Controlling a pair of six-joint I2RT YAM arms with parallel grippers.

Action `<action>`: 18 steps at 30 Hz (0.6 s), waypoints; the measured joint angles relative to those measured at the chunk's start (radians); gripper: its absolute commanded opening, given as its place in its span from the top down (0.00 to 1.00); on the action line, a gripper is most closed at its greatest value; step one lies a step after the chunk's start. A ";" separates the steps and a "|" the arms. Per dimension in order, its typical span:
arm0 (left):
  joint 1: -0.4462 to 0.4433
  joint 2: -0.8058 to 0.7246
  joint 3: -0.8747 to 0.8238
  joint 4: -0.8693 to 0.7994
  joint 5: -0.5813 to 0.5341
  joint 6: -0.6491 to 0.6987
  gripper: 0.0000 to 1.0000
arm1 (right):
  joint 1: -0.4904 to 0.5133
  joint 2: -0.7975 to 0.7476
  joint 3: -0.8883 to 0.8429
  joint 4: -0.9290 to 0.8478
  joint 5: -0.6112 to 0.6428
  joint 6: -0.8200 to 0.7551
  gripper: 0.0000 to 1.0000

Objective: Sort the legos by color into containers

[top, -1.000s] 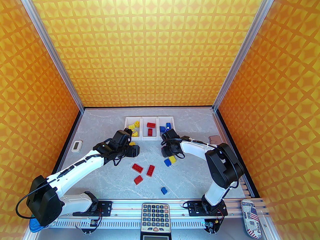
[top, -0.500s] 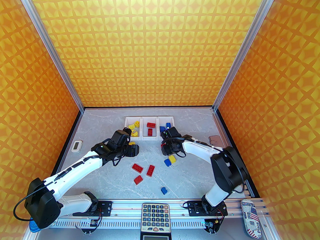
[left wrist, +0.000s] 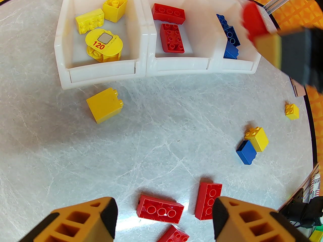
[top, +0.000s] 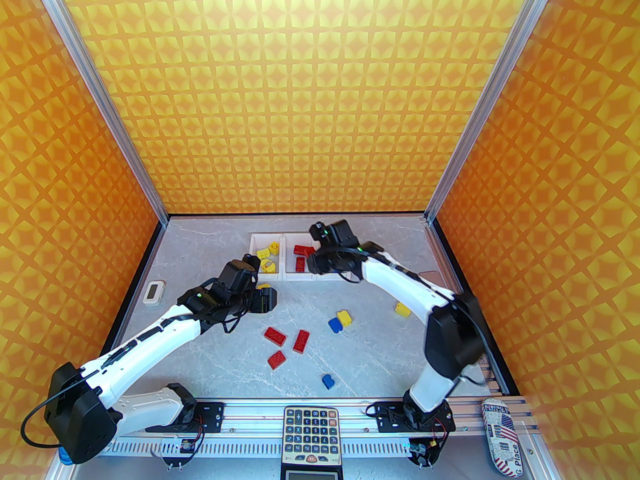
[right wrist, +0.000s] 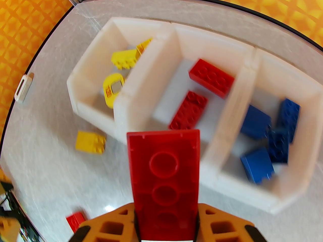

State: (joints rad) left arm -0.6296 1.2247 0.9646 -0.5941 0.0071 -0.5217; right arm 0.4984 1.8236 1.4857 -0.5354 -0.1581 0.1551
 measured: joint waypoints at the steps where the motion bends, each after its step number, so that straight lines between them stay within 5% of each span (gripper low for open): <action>1: 0.000 0.000 0.000 -0.003 0.000 -0.002 0.33 | 0.002 0.039 0.033 0.001 0.000 0.003 0.74; 12: 0.000 -0.002 -0.017 -0.016 0.000 -0.013 0.34 | 0.005 0.263 0.237 -0.023 0.001 0.027 0.72; 18: 0.000 -0.015 -0.018 -0.020 0.000 -0.019 0.32 | 0.005 0.303 0.296 -0.031 0.000 0.040 0.44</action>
State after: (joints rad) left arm -0.6296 1.2095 0.9466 -0.6144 0.0071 -0.5407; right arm 0.5037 2.1262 1.7817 -0.5663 -0.1577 0.1947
